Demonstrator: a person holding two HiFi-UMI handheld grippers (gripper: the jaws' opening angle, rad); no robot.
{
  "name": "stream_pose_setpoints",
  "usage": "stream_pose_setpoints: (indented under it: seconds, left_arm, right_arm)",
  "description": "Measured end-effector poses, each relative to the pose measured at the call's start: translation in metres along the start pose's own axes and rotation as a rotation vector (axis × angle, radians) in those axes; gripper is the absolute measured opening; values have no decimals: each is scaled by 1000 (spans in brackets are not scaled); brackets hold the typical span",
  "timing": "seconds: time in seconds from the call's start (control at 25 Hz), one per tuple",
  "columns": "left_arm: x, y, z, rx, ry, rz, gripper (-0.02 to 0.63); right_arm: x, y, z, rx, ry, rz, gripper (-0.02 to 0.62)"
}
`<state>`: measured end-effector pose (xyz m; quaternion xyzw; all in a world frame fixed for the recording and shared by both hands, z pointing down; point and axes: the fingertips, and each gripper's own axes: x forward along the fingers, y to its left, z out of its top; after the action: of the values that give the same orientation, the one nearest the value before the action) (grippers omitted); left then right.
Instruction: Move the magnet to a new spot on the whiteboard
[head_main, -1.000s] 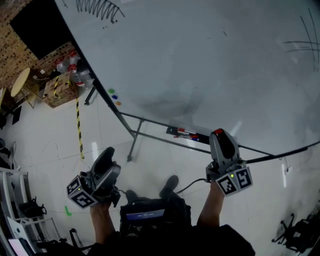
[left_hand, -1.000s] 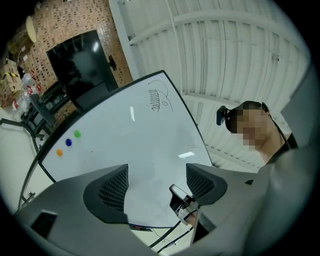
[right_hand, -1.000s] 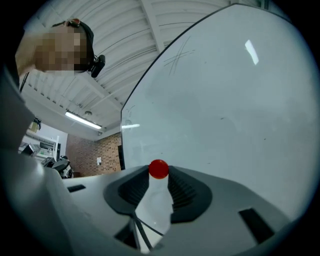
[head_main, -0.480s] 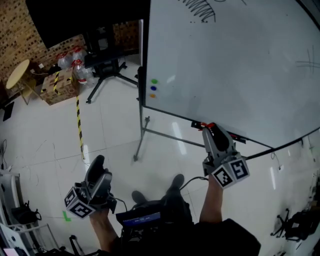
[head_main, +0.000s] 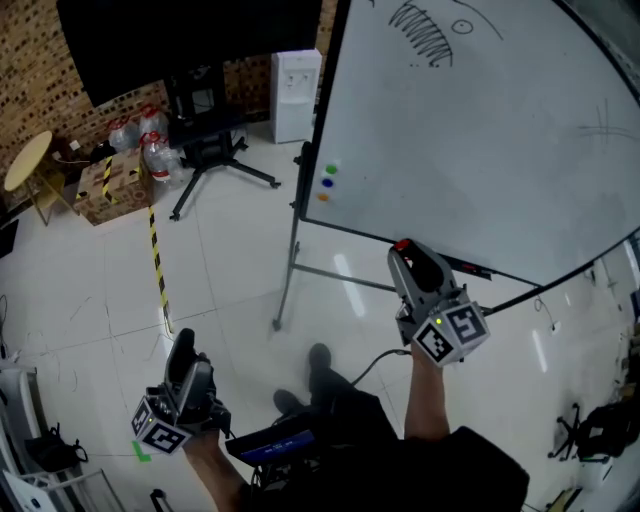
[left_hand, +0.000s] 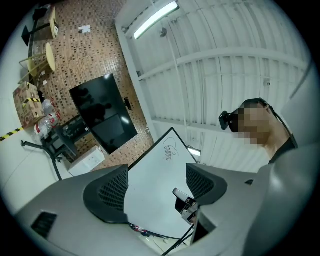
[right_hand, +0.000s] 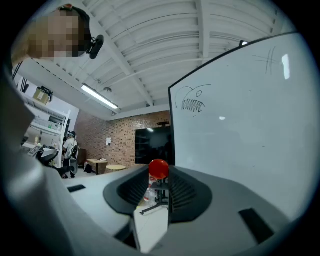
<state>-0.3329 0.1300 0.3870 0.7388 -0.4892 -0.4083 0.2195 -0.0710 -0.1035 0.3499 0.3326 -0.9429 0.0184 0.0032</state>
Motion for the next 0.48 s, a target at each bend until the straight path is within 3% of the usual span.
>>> stream_pose_setpoints:
  seconds: [0.24, 0.48]
  left_arm:
    - [12, 21, 11, -5, 6, 13, 354]
    - [36, 54, 36, 39, 23, 69, 354]
  right_arm:
    - [32, 1, -10, -14, 24, -2, 146]
    - [99, -18, -31, 32, 7, -1, 146]
